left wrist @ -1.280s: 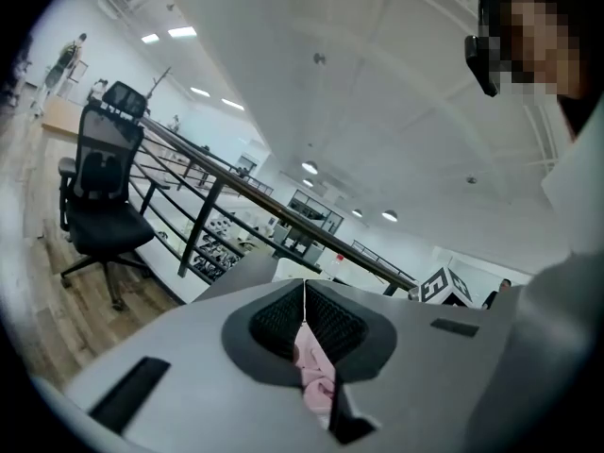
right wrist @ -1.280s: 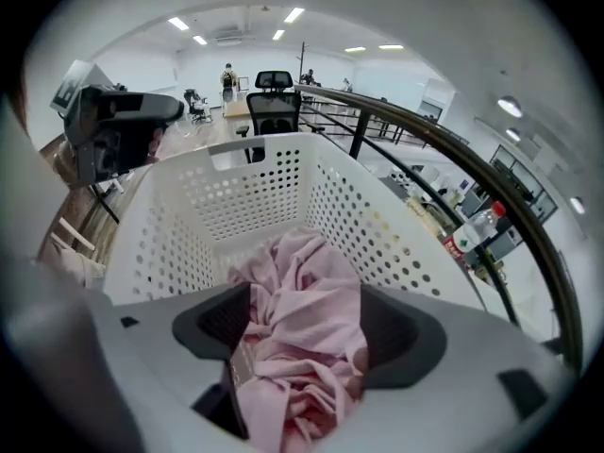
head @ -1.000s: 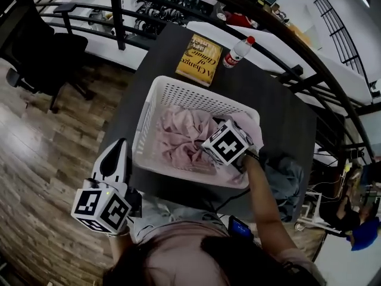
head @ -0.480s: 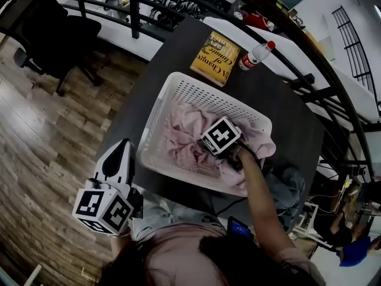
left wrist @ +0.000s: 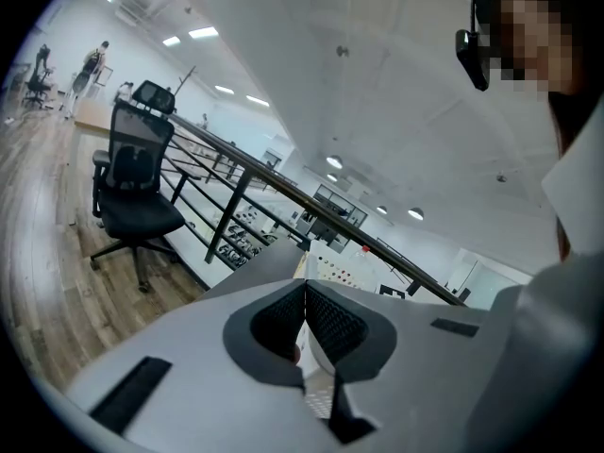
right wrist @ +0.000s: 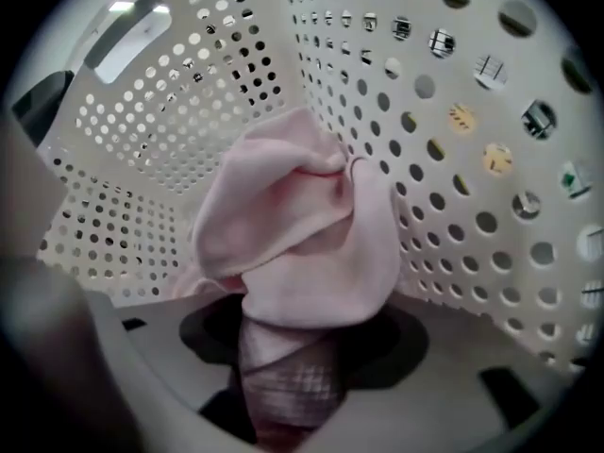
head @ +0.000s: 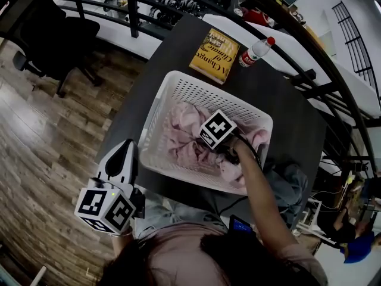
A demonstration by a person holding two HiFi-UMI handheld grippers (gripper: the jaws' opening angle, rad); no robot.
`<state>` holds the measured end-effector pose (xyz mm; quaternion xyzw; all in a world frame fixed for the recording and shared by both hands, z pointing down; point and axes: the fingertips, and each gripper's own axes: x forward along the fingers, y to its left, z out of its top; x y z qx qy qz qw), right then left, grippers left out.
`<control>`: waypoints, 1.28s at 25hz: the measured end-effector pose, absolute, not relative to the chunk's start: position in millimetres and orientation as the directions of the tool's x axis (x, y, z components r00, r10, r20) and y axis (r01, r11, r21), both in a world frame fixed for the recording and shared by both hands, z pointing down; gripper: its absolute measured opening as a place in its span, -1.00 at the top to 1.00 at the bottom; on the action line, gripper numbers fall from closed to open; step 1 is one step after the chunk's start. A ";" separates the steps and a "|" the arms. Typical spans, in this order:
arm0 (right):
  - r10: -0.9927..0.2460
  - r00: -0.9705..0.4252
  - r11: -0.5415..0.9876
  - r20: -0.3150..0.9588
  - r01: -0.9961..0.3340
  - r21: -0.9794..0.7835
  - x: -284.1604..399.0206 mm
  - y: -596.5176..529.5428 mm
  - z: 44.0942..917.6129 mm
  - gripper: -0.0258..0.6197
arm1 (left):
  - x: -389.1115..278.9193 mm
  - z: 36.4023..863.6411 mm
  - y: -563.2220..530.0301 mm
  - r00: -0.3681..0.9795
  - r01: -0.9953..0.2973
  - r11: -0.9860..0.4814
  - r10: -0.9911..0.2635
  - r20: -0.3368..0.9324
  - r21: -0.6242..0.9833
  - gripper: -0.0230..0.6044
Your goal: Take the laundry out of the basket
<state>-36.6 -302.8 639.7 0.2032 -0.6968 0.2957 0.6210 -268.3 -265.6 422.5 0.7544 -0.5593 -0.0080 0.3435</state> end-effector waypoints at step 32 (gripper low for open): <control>-0.470 -0.294 0.683 0.832 -0.719 0.132 -43.5 -309.4 475.0 0.63 | -228.9 363.9 -252.0 0.549 -0.773 -0.385 -0.805 0.227 0.505 0.93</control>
